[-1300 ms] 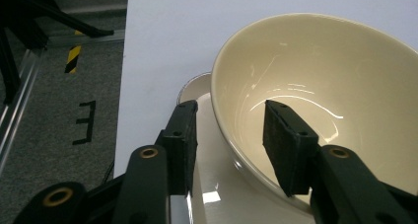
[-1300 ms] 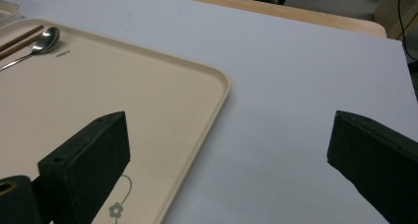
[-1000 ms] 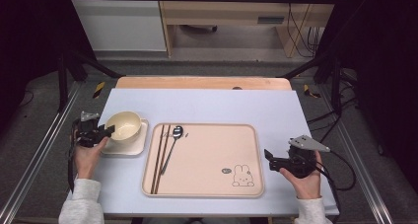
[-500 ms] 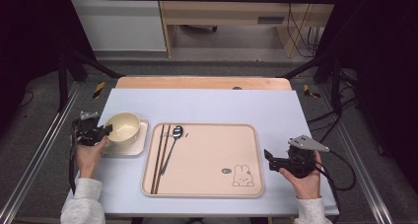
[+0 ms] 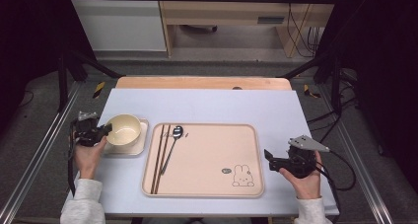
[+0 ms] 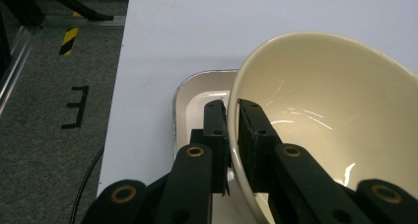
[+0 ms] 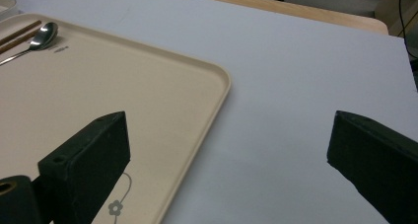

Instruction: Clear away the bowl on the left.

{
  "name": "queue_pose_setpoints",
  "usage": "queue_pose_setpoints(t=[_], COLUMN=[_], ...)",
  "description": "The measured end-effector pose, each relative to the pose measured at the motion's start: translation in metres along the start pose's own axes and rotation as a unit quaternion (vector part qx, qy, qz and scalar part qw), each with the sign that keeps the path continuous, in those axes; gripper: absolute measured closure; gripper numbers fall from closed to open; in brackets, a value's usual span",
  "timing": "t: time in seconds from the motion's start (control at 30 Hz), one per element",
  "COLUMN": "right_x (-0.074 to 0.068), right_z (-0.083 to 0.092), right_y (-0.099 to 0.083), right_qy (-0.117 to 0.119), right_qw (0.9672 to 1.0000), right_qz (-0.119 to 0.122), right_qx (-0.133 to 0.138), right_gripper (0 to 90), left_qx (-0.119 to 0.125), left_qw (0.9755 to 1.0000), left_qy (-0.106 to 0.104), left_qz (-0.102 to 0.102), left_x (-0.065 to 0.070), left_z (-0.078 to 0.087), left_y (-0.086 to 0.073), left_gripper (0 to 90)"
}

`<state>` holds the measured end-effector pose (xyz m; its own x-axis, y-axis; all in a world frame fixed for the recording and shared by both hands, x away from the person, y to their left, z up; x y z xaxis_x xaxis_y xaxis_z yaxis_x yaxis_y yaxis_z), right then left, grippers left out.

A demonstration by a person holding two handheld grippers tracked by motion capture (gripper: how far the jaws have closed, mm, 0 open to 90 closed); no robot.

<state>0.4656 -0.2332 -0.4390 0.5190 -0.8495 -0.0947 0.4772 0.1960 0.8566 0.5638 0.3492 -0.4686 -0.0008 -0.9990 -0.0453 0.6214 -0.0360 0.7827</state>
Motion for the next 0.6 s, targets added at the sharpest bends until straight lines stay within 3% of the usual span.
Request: queue_pose_setpoints(t=[0.07, 0.4, 0.6], right_x=[0.0, 0.0, 0.0], right_z=[0.0, 0.001, 0.001], right_y=[0.0, 0.0, 0.001], right_qy=[0.0, 0.0, -0.001], right_qw=[1.0, 1.0, 1.0], right_qz=[0.0, 0.001, 0.003], right_qx=[0.0, 0.002, 0.003], right_gripper=[2.9, 2.9, 2.9], left_qx=[-0.003, 0.004, 0.017], left_qw=[1.0, 0.9999, 0.9998], left_qy=[0.002, 0.007, 0.002], left_qz=[0.004, -0.012, -0.005], left_x=[0.001, 0.004, 0.003], left_z=[0.003, 0.01, 0.017], left_y=[0.0, 0.001, 0.004], left_gripper=[82.7, 82.6, 82.6])
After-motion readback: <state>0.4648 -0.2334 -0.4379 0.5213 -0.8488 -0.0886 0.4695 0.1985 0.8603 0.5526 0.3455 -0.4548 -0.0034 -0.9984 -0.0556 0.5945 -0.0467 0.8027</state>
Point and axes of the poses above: each handheld gripper's, and its own axes: z roughly backward along the jaws, y roughly out of its top, x roughly to its right, the point moved 5 cm from there along -z, roughly forward along the jaws, and after that the axes turned 11 degrees about y, right-handed, at the moved point
